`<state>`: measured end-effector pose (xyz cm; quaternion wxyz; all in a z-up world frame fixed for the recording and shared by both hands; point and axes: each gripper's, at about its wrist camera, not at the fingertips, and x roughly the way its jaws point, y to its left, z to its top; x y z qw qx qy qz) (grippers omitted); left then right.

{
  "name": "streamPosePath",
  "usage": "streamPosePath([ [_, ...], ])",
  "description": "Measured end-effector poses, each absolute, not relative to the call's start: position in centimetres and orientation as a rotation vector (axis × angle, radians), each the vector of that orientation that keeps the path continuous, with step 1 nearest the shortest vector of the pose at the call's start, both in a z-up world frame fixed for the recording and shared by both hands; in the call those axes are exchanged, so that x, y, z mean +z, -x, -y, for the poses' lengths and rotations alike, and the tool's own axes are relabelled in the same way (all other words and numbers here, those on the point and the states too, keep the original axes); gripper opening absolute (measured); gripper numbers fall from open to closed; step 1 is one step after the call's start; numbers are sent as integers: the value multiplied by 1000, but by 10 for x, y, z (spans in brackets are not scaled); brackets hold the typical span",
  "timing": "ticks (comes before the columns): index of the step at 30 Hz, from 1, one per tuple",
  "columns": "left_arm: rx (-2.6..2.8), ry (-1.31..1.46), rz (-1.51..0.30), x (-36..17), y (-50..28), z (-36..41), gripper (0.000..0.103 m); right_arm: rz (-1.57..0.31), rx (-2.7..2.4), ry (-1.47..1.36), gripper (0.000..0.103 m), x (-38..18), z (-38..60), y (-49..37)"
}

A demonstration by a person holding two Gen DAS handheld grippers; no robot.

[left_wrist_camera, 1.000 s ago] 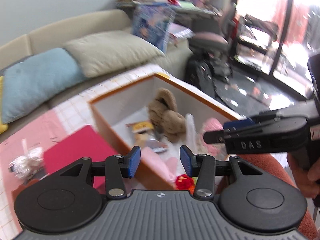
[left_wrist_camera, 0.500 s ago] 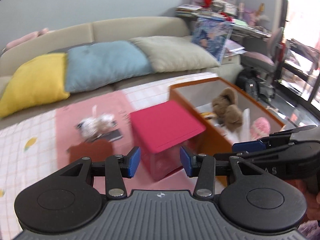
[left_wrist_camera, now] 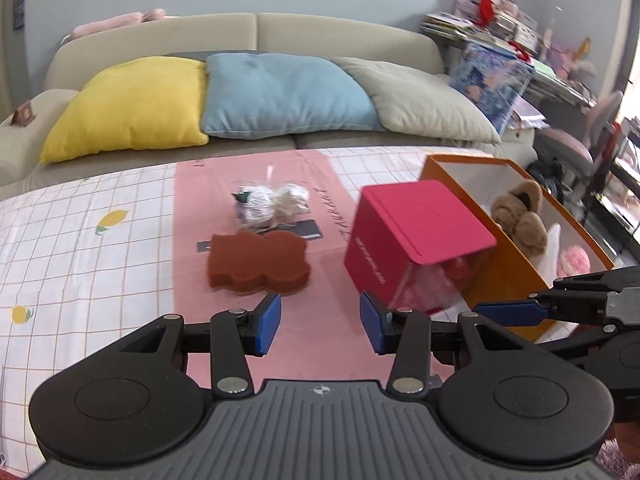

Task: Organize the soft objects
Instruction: 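Move both tools back over the table toward the brown sponge and wrapped flower, then grasp the brown sponge with the left tool while the right tool grasps the wrapped flower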

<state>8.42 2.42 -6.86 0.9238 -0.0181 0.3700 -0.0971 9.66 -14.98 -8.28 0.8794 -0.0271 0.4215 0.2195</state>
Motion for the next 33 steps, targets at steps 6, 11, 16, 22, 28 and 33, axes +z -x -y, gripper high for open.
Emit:
streamPosePath([
  [6,-165,48,-769,-72,-98,-46,52,-840,516,133,46,-76,125,-116],
  [11,-151,22,-777,-80,-115,-66,52,-808,548,201,46,-71,101,-145],
  [16,-185,-21,-761,-89,-132,-80,53,-814,568,268,42,-76,77,-175],
  [22,-218,-72,-781,-104,-158,-94,58,-844,600,327,35,-92,51,-206],
  [28,-298,-130,-820,-123,-183,-104,66,-919,590,351,35,-114,33,-241],
  [33,-348,-184,-878,-144,-204,-106,67,-961,590,351,35,-131,21,-261],
])
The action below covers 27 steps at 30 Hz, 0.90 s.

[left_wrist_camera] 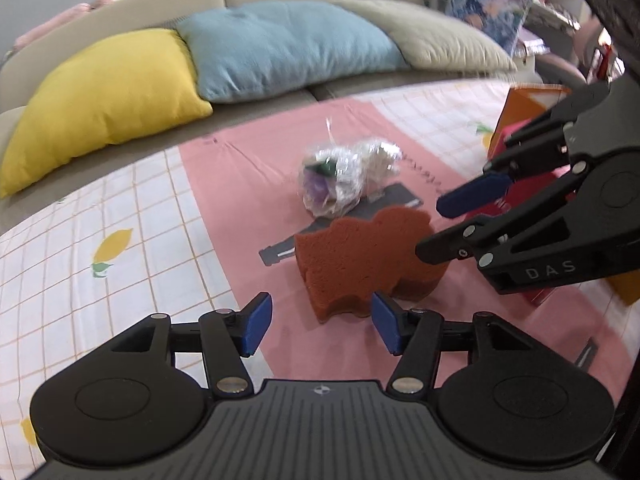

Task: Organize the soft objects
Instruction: 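Grasp the brown sponge with the left tool while the right tool grasps the wrapped flower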

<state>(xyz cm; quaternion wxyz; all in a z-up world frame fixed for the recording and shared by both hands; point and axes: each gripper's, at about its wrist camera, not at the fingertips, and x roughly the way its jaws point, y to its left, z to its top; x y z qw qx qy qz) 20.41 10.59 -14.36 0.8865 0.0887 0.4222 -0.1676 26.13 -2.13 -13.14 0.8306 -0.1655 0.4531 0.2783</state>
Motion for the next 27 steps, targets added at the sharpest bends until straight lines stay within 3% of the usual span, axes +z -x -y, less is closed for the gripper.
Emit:
streamPosePath([
  [18,-415,-276,-917,-183,-233,-71,81,-1071,516,384,31,-169,20,-295],
  [27,-337,-266,-925,-180,-226,-63,67,-1082,539,421,31,-167,17,-297],
])
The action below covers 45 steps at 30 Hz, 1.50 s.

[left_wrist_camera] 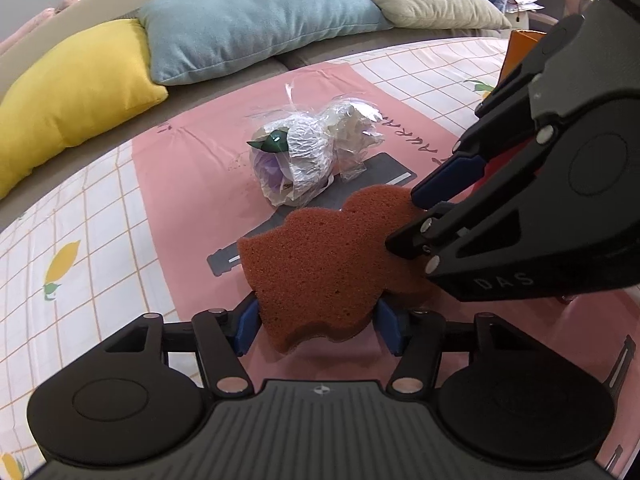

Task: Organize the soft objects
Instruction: 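Grasp the brown sponge with the left tool while the right tool grasps the wrapped flower, then carry the brown sponge and wrapped flower with both tools over the box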

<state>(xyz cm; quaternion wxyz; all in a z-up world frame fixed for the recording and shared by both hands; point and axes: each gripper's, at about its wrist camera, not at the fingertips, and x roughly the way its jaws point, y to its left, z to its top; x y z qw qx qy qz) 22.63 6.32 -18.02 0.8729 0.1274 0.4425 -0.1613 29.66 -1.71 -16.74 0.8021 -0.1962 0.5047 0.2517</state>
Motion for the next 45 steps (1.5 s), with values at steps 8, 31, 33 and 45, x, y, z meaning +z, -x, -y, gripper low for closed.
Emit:
streamPosePath([
  [8,-181,-192,-921,-152,-214,-87,67,-951,588,513,43,-139,19,-294],
  [31,-32,-116,-888,-131,-234,-115,67,-849,676,1057,70,-188,-38,-365],
  [33,-30,-113,-888,-130,-232,-115,67,-858,660,1081,68,-191,-41,-368],
  [45,-17,-98,-876,-117,-219,-109,67,-826,626,1062,53,-177,-39,-361],
])
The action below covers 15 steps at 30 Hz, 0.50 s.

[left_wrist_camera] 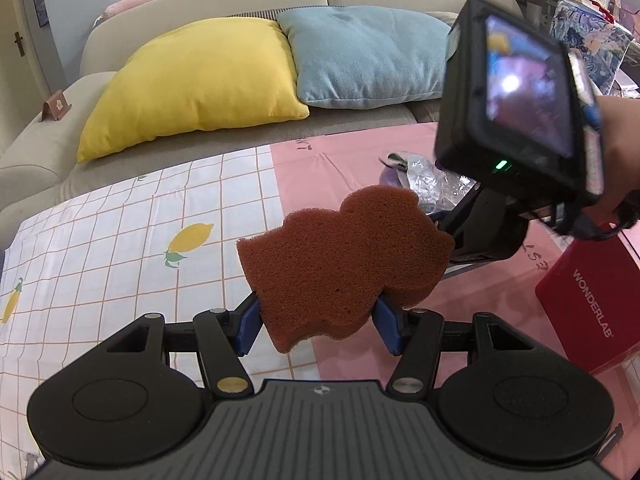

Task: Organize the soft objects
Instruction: 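Carry the brown sponge and wrapped flower with both tools over the box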

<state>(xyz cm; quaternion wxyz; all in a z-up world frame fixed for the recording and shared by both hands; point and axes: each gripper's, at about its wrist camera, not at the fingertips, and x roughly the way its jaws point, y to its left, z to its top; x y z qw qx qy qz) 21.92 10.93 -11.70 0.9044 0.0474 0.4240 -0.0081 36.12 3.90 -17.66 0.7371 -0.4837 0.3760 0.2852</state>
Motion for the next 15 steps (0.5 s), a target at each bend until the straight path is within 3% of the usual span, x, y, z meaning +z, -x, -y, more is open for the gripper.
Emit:
streamPosePath([
  [6,22,-54,-872,-107,-205,-106,67,-848,651,845,52,-141,-18,-335],
  [15,51,-38,-776,-77,-175,-90,67,-734,558,582,52,-83,34,-275],
])
